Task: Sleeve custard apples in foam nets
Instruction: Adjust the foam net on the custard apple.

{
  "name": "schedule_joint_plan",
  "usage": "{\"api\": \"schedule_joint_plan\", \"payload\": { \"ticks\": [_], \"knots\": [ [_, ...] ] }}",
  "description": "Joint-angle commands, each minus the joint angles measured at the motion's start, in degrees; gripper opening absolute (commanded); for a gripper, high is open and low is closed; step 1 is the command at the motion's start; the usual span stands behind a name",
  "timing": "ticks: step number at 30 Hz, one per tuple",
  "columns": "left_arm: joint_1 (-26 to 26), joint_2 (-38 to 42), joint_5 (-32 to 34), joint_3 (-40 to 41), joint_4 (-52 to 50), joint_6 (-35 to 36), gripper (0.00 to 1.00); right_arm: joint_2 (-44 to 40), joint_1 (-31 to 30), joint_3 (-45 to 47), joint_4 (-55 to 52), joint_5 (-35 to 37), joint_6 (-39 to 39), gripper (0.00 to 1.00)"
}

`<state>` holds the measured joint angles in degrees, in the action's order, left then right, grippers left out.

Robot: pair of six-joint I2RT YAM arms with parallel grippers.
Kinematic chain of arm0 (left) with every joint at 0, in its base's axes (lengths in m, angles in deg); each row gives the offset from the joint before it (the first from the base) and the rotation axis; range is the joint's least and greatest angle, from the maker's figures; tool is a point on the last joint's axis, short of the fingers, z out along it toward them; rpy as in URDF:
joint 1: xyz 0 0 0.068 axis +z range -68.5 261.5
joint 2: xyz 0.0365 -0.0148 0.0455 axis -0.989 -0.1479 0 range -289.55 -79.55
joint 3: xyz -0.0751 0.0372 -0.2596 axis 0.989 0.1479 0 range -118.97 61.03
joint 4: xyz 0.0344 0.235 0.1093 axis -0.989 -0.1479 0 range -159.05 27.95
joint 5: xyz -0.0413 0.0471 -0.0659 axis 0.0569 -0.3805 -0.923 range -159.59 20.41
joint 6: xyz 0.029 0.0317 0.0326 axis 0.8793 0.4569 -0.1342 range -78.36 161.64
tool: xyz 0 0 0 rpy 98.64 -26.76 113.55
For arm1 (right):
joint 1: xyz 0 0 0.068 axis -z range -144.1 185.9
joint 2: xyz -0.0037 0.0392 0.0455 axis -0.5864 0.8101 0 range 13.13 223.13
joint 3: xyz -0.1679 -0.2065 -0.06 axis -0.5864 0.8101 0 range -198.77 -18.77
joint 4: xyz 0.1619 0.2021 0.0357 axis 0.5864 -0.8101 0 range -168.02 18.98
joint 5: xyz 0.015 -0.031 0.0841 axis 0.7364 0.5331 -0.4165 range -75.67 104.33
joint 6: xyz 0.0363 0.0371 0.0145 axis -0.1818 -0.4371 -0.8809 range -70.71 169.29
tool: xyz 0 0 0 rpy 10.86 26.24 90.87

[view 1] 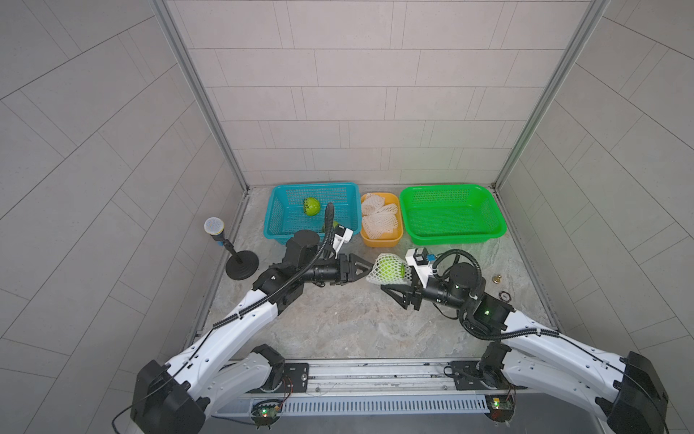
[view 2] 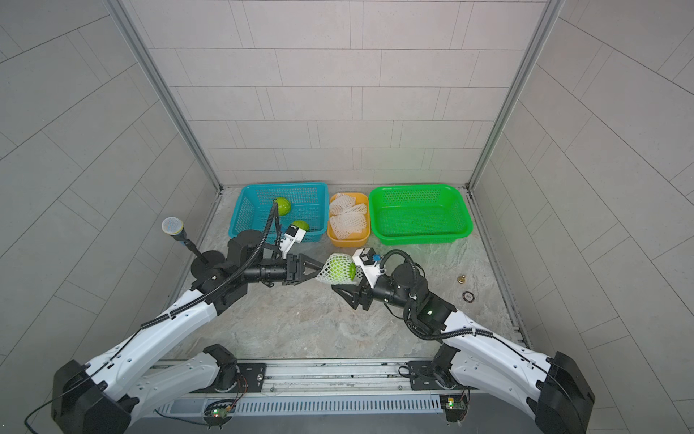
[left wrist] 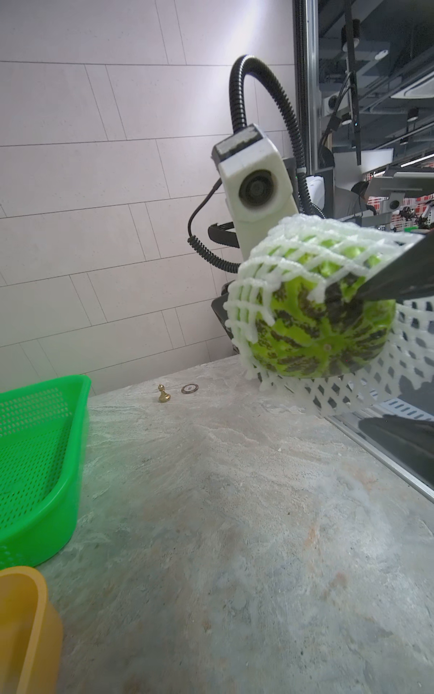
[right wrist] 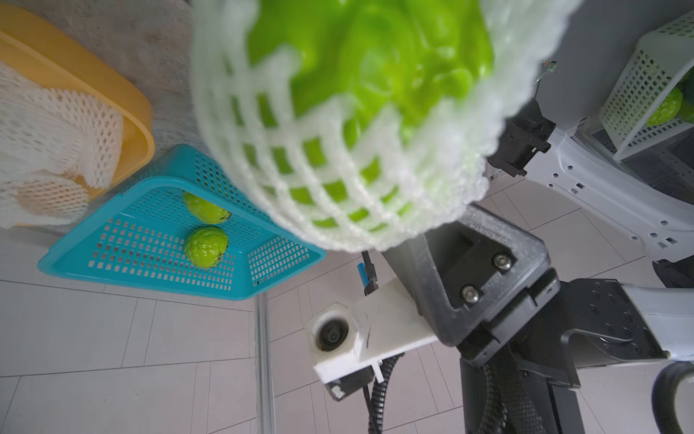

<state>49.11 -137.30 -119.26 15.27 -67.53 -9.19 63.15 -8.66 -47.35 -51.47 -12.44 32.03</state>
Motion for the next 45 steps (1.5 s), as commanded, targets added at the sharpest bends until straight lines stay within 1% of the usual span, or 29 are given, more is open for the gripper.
{"api": "schedule_joint_plan", "payload": {
  "ticks": [1, 11, 15, 19, 20, 22, 25, 27, 30, 35, 39, 41, 45],
  "knots": [
    [-0.07, 1.33, 0.57, -1.74, 0.99, 0.74, 0.57, -1.1, 0.09, 0.17, 1.89, -0.75, -0.33, 0.73],
    [1.39, 3.51, 3.16, -1.34, 2.61, -0.41, 0.71, -2.27, 0.09, 0.8, 2.55, -0.92, -0.59, 0.74],
    [1.88, 3.96, 4.61, -1.53, 1.92, -0.42, 0.72, -2.3, 0.11, 0.89, 2.84, -0.85, -0.77, 0.74],
    [3.78, 5.28, 7.22, -1.17, 0.88, -0.74, 0.73, -2.64, 0.09, 0.84, 2.17, -0.66, -0.38, 0.74],
    [4.41, 5.73, 7.67, -0.99, 1.05, -1.13, 0.76, -2.66, 0.1, 0.83, 1.94, -0.59, -0.26, 0.74],
    [5.07, 6.79, 7.84, -0.35, 2.75, -1.94, 0.77, -2.76, 0.11, 0.82, 1.59, -0.66, -0.09, 0.74],
    [5.17, 8.58, 7.81, 0.46, 6.16, -3.12, 0.87, -2.65, 0.11, 0.63, 1.02, -0.48, 0.38, 0.74],
    [5.22, 8.85, 6.26, 0.58, 8.55, -3.68, 0.88, -2.4, 0.08, 0.41, 0.97, -0.66, 0.47, 0.74],
    [4.86, 7.82, 3.33, 0.58, 10.36, -5.13, 0.88, -1.86, 0.12, 0.03, 0.99, -0.75, 0.64, 0.74],
    [2.95, 6.28, 1.45, 1.15, 10.24, -4.72, 0.9, -0.65, 0.08, -0.93, 0.85, -1.34, 0.73, 0.74],
    [0.43, 5.17, 1.0, 0.31, 9.15, -3.37, 0.91, 0.24, 0.08, -1.37, 0.84, -1.73, 0.72, 0.74],
    [-0.15, 4.67, 1.48, -0.03, 6.98, -1.91, 0.91, 0.4, 0.08, -1.73, 0.8, -1.89, 0.72, 0.74],
    [-1.41, 3.43, 1.29, 0.37, 6.49, -1.56, 0.91, 1.19, 0.08, -2.65, 0.32, -2.65, 0.84, 0.74]
  ]
}}
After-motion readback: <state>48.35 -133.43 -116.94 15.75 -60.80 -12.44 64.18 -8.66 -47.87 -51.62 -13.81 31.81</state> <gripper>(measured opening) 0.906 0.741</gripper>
